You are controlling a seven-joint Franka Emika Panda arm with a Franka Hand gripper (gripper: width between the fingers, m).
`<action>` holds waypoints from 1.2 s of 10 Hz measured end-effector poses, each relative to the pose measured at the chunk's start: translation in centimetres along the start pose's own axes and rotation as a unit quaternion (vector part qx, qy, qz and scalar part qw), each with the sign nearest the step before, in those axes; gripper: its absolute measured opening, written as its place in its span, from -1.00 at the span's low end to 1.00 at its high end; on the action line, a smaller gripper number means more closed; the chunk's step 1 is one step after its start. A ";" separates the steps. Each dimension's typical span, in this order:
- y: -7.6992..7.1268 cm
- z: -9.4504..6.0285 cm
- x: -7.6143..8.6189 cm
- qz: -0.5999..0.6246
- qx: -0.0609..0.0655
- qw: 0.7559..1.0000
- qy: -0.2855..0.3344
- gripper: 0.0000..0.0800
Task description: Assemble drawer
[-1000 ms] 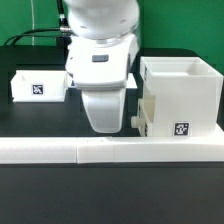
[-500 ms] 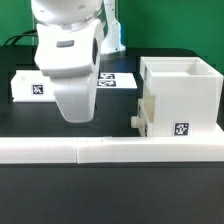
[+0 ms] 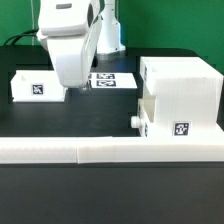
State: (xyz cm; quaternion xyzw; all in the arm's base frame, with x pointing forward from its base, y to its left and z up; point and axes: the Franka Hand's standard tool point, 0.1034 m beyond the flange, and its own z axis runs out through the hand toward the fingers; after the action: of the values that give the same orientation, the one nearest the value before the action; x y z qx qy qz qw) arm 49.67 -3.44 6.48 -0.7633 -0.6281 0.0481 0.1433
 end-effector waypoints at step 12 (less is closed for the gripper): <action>-4.4 0.3 -2.8 0.403 -0.057 0.914 0.008 0.62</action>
Offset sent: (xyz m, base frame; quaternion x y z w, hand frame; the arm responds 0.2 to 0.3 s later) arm 0.0000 0.0000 0.0000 0.0000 0.0000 0.0000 1.0000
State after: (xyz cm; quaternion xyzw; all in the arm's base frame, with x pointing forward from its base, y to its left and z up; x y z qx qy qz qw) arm 44.85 -5.34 7.08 -0.9588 -0.2679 0.0601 0.0731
